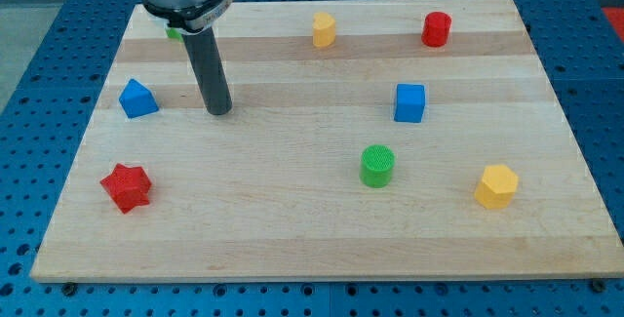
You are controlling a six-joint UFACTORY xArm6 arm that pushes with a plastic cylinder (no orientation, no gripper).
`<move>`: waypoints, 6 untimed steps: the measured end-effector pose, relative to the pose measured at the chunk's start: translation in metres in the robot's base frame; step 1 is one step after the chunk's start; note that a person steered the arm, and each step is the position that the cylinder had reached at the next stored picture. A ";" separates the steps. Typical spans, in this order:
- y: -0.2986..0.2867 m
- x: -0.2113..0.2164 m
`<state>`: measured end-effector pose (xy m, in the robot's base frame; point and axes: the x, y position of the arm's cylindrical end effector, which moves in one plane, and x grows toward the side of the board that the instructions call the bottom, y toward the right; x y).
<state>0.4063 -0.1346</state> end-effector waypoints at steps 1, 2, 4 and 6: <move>0.029 0.003; 0.022 -0.001; 0.066 -0.002; 0.028 -0.010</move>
<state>0.3961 -0.1062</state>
